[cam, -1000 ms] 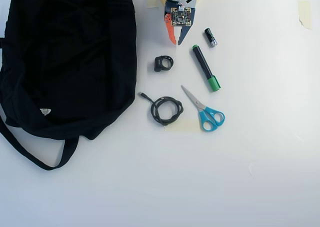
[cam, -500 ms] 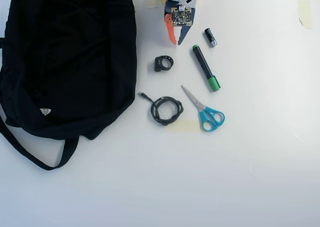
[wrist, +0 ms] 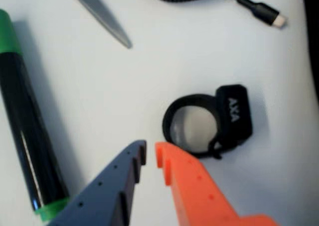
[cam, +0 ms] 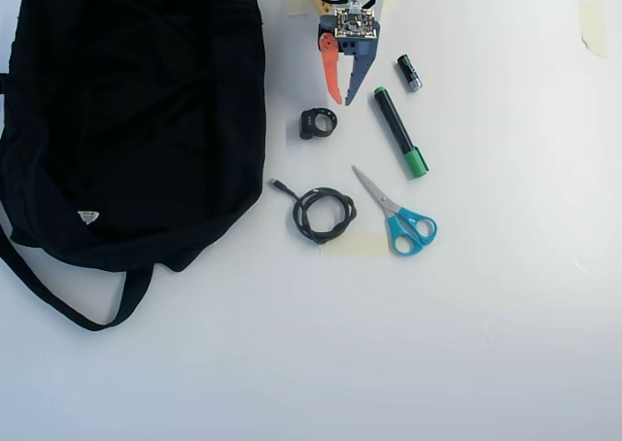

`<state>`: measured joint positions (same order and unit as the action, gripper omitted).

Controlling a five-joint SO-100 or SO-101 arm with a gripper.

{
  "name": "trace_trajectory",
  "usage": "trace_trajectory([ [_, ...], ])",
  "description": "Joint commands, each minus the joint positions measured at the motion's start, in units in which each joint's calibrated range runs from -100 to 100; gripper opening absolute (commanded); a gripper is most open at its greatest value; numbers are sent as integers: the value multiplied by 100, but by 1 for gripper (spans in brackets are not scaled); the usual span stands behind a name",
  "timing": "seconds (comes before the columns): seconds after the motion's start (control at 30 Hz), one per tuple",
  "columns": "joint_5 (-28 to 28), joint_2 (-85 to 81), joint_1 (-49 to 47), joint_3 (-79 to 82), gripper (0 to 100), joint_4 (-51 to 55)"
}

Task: Put the bike light into the black bag

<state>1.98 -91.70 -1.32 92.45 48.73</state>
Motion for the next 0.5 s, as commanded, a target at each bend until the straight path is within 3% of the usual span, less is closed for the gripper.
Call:
trace_trajectory([
  [0.0, -14, 630, -47, -746, 2, -980],
  [0.47, -25, 2921, -474, -2372, 2, -4589],
])
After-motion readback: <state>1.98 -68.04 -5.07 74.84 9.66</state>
